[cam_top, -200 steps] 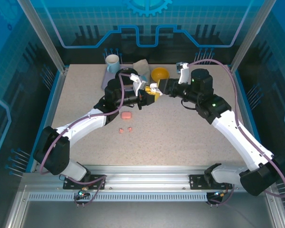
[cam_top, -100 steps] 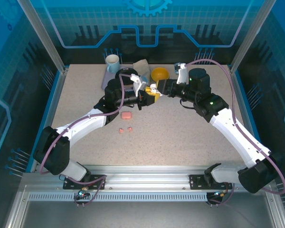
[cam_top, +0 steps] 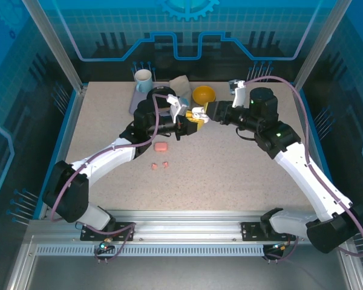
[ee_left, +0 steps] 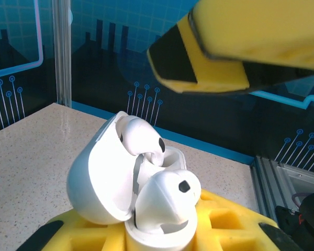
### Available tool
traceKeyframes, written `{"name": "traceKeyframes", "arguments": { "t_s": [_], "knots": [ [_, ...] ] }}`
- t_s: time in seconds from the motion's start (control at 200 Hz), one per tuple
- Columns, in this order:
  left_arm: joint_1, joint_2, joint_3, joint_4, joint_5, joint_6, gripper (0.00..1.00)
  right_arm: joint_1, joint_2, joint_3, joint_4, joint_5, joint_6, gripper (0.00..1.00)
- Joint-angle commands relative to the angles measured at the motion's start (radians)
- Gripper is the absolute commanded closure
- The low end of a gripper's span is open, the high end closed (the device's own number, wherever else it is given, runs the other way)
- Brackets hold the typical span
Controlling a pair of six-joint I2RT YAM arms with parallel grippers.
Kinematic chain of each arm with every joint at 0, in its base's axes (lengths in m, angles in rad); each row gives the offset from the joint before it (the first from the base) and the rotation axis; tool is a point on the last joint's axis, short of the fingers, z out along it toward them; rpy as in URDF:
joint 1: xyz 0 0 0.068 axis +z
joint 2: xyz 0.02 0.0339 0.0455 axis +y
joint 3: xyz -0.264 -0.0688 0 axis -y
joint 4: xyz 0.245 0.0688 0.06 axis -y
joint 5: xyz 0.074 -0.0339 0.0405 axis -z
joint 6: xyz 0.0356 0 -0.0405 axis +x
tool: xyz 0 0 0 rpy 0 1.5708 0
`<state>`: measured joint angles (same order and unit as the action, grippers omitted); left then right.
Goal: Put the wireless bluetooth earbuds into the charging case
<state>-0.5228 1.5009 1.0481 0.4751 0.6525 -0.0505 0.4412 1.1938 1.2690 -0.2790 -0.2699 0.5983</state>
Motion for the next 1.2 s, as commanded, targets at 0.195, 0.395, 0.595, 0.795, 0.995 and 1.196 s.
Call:
{"name": "traceKeyframes", "arguments": {
  "t_s": [0.195, 0.395, 0.595, 0.795, 0.995, 1.196],
  "knots": [
    [-0.009, 0.004, 0.053, -0.007, 0.041, 0.020, 1.00, -0.010, 0.017, 0.038, 0.006, -0.102, 0.011, 0.57],
    [-0.008, 0.012, 0.062, -0.015, 0.041, 0.023, 1.00, 0.029, 0.011, 0.041, 0.038, -0.152, 0.056, 0.58],
    [-0.009, 0.015, 0.067, -0.018, 0.038, 0.026, 1.00, 0.078, -0.009, 0.031, 0.046, -0.172, 0.083, 0.59],
    [-0.008, 0.017, 0.073, -0.018, 0.038, 0.025, 1.00, 0.109, -0.006, 0.015, 0.043, -0.155, 0.081, 0.60],
    [-0.009, 0.007, 0.073, -0.021, 0.036, 0.028, 1.00, 0.102, 0.014, 0.010, 0.037, -0.128, 0.073, 0.61],
    [-0.009, 0.004, 0.069, -0.022, 0.034, 0.033, 1.00, 0.085, 0.029, 0.006, 0.027, -0.132, 0.071, 0.61]
  ]
}}
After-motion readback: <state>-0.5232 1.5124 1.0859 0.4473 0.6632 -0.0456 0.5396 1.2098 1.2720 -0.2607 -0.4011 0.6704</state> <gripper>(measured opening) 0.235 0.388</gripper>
